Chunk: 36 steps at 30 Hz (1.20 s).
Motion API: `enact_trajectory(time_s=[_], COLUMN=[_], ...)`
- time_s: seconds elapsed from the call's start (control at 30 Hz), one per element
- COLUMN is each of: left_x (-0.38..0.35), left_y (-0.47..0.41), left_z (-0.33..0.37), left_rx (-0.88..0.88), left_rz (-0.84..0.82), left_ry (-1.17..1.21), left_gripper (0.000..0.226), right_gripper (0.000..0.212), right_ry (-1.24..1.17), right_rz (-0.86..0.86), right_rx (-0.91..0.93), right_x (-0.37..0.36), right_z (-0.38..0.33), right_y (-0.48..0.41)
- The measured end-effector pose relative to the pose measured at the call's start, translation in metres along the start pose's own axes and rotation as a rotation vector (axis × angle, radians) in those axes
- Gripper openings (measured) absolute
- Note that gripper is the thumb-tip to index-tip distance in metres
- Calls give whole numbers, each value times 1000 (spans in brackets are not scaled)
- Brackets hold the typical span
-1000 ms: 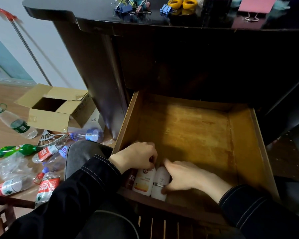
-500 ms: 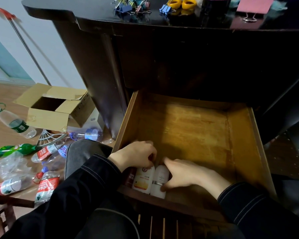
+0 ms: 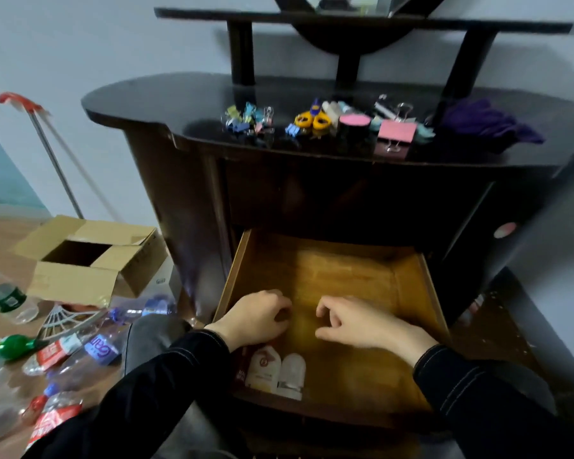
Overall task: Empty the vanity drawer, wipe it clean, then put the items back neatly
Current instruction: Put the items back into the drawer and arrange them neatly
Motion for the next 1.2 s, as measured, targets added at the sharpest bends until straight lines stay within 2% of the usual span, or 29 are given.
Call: enact_trajectory(time_s=[0.07, 0.27, 0.33, 0.4, 0.47, 0.57, 0.77, 0.87, 1.03, 1.13, 1.2], left_x=[36, 169, 205, 235, 257, 279, 292, 289, 291, 299, 301], left_y=[0, 9, 10, 6, -3, -27, -93, -115, -128, -127, -128], left_z=[10, 42, 54, 63, 67, 68, 62, 60, 59, 48, 38], left_rx=[-13, -121, -166, -196, -207, -208, -182, -184, -177, -77, 48], left_rz=[114, 573, 666, 747, 812, 842, 720, 667, 734, 823, 824], left_ry=[61, 205, 190, 154, 118, 92, -59, -59, -141, -233, -272], left_gripper=[24, 14, 11, 10, 9, 9, 15, 12, 9, 8, 11], right_gripper=[22, 34, 34, 32, 28, 25, 16, 11, 13, 12, 10], right_ry=[62, -15, -19, -73, -196, -360, -911, -1003, -1156, -1244, -1256], right_rz=[222, 897, 1038, 1041, 958, 928, 821, 768, 870, 958, 990], right_rx=[2, 62, 27, -52, -133, -141, -15, 1, -39, -78, -107], right_x=[53, 221, 262, 285, 291, 293, 300, 301, 305, 307, 309], right_z=[-9, -36, -36, -24, -6, 12, 35, 43, 68, 86, 94], right_y=[12, 54, 61, 52, 37, 25, 20, 20, 22, 26, 27])
Point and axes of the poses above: each hand's wrist, its own y-axis away from the middle knuckle, its own x-axis out of the back of the hand, z = x × y, the point moved 8 cm from there along -y, towards the middle knuckle, and after that the axes turned 3 degrees about -x, right-handed, at the moved point
